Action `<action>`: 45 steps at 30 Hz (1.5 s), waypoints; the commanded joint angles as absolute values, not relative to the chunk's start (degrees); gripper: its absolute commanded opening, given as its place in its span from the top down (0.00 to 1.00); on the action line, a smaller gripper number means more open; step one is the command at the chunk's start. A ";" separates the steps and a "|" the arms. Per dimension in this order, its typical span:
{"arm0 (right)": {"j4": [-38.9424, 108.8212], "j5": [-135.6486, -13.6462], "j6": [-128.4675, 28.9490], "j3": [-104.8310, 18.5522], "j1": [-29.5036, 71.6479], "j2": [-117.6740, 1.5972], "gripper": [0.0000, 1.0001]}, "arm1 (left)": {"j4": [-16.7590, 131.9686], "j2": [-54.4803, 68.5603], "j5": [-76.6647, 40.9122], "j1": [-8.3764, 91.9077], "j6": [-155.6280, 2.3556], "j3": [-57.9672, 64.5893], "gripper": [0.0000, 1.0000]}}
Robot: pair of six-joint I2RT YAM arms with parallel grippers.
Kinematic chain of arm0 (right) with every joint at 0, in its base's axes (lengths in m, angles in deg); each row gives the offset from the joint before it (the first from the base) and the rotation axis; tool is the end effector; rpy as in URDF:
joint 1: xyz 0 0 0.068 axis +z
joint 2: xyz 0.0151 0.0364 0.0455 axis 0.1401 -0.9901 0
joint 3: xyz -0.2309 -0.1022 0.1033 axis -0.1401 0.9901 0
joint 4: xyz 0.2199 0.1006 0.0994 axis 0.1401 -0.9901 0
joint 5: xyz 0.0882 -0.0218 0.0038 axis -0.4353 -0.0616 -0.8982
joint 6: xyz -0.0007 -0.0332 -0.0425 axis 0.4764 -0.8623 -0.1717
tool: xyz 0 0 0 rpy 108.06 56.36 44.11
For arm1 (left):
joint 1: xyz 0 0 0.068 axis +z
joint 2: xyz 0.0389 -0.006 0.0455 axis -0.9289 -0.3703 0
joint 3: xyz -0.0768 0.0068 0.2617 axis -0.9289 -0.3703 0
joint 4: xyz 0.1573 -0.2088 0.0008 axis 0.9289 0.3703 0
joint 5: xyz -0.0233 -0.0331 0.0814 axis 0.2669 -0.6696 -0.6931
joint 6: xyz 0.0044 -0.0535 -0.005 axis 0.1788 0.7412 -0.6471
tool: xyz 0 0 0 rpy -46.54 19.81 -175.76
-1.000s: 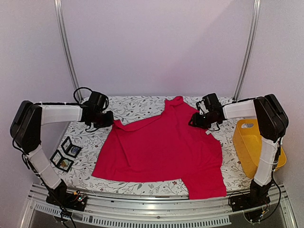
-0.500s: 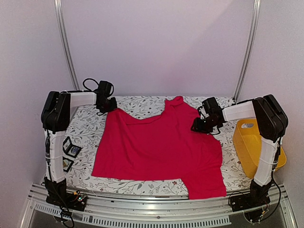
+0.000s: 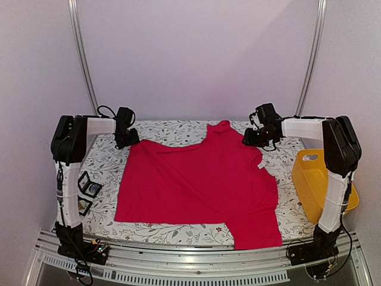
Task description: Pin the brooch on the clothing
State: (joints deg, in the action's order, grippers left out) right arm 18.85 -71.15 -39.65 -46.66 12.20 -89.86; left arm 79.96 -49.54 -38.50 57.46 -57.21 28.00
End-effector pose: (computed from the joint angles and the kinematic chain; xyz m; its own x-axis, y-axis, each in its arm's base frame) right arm 0.4021 0.1510 0.1860 -0.8050 0.0124 -0.5932 -0.1612 0.9576 0.2387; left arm 0.4859 -0.0850 0.1284 -0.7256 -0.3739 -0.5777 -0.3619 0.9214 -0.1418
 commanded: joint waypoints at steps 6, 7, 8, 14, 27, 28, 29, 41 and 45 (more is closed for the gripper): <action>14.32 -65.89 -42.91 -59.21 10.27 -101.42 0.93 | 72.40 -29.42 -37.99 51.91 -58.29 10.25 0.36; 13.96 -65.69 -42.70 -59.97 10.04 -102.54 0.96 | 72.05 -28.60 -37.08 50.97 -57.78 7.14 0.37; 13.63 -65.33 -42.48 -60.37 9.80 -103.41 0.98 | 71.75 -28.08 -36.34 50.09 -57.20 4.67 0.37; 12.26 -61.92 -39.37 -57.03 6.80 -105.88 1.00 | 69.68 -29.12 -32.09 48.74 -54.70 -4.78 0.42; 12.86 -56.49 -39.46 -44.58 3.28 -97.29 1.00 | 70.10 -29.35 -33.69 48.67 -56.48 -7.33 0.42; 12.74 -56.99 -39.75 -45.34 3.28 -97.07 1.00 | 70.54 -29.38 -33.88 48.72 -56.91 -6.48 0.42; 12.58 -58.27 -40.20 -46.40 3.28 -97.02 1.00 | 71.23 -29.25 -34.14 48.74 -57.33 -5.65 0.41; 6.77 -56.98 -43.88 -46.41 14.51 -83.27 0.96 | 75.47 -12.64 -32.81 45.50 -55.46 -14.86 0.40; 2.85 -60.98 -42.00 -41.50 20.95 -80.61 0.97 | 77.40 -9.88 -31.53 43.23 -53.12 -19.90 0.40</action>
State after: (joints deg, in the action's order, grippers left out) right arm 8.53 -58.43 -42.73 -46.24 15.32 -83.04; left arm 73.66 -11.07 -33.38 45.61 -55.53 -15.58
